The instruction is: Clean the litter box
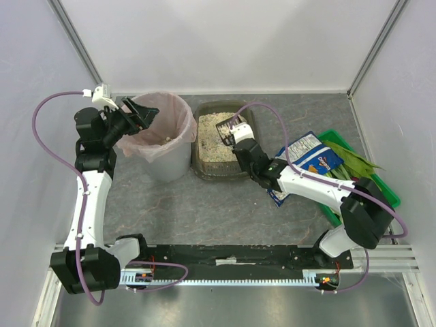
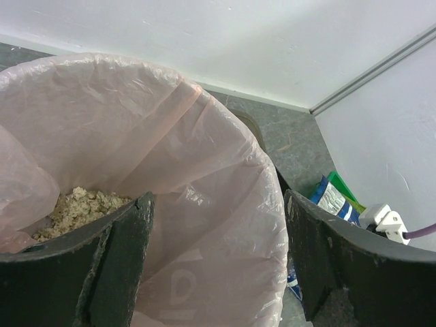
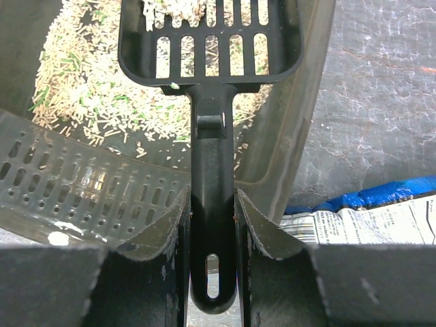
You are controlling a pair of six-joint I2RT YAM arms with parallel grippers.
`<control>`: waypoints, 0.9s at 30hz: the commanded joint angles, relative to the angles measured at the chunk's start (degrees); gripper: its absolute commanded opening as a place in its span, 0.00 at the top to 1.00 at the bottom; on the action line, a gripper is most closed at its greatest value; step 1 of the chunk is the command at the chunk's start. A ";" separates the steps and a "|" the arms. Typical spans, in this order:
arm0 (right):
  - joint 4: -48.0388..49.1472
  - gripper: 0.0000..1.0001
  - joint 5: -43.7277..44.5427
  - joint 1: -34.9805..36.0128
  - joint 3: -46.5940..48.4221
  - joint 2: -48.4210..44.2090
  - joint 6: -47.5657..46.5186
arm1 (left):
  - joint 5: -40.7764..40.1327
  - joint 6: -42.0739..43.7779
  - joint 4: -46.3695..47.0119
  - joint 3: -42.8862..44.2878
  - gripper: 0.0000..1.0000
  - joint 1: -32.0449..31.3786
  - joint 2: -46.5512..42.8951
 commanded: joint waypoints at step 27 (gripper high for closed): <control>-10.26 1.00 6.33 2.99 4.26 -4.24 2.01 | -0.53 2.03 2.09 -0.06 0.18 0.27 -0.78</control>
